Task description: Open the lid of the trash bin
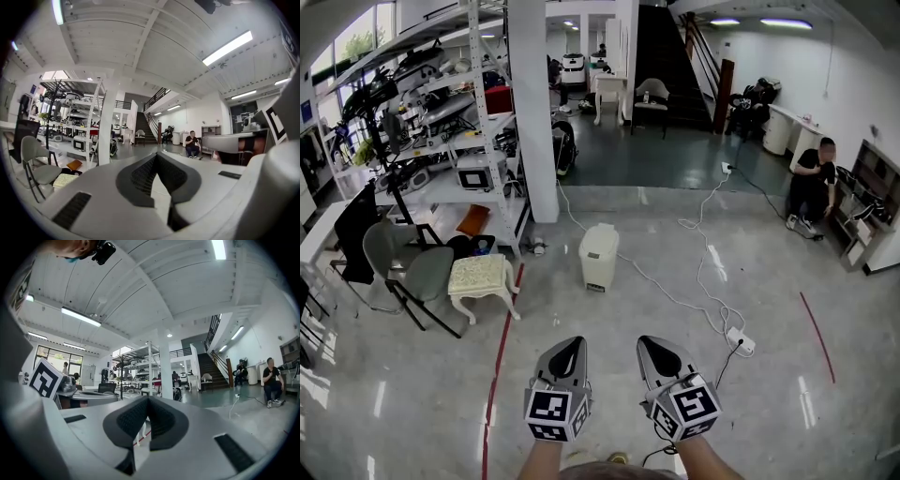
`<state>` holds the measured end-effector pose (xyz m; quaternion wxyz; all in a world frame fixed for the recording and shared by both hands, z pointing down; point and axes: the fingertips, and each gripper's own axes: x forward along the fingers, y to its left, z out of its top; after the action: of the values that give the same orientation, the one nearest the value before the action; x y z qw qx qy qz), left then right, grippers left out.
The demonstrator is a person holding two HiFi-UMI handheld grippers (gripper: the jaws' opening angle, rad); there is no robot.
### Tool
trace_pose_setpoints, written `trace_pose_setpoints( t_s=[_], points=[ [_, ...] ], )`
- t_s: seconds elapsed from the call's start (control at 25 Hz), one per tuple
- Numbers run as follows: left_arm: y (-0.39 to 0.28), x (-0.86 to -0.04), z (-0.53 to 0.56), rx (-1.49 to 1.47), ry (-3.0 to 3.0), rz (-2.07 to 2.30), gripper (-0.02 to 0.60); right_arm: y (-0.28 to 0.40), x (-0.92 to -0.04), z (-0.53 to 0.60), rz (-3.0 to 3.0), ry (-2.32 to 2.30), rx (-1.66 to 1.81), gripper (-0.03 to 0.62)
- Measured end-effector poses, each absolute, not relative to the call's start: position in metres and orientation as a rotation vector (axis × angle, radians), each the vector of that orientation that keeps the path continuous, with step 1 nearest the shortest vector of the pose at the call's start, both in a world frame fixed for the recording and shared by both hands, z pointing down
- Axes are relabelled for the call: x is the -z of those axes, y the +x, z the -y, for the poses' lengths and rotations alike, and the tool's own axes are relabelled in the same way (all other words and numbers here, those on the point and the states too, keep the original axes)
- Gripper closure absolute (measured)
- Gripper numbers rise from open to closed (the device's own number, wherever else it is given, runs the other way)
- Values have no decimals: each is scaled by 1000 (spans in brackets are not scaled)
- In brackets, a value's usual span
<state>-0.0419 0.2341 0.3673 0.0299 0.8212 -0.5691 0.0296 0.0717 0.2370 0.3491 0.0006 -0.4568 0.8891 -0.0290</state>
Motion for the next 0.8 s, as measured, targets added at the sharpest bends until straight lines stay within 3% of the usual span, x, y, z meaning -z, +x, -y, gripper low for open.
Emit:
trace_pose_setpoints(
  t_s=[0.8],
  points=[
    [-32,-370,-191,-82,2547,1744,584,81,-365,-190,-2789,-1436,123,562]
  ],
)
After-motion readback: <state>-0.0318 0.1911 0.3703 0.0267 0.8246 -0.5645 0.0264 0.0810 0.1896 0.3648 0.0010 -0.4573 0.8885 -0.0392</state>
